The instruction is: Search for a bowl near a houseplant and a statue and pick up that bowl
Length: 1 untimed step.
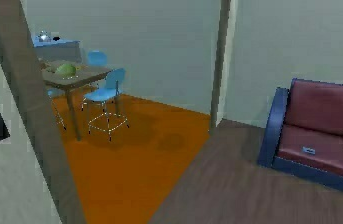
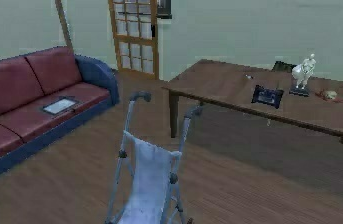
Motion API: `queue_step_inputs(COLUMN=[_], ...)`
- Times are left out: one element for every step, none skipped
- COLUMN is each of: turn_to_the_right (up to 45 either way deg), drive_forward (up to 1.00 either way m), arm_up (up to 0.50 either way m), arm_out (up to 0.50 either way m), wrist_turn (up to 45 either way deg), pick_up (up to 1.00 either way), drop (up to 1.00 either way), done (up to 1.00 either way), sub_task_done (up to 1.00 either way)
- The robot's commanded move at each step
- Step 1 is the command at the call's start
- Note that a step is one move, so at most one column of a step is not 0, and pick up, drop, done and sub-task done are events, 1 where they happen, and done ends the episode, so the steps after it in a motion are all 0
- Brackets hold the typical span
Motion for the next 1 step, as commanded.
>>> queue_step_inputs(turn_to_the_right=[6.0], drive_forward=[0.0], arm_up=[0.0], arm_out=[0.0], wrist_turn=[0.0], pick_up=[0.0], drop=[0.0], done=[0.0], sub_task_done=[0.0])
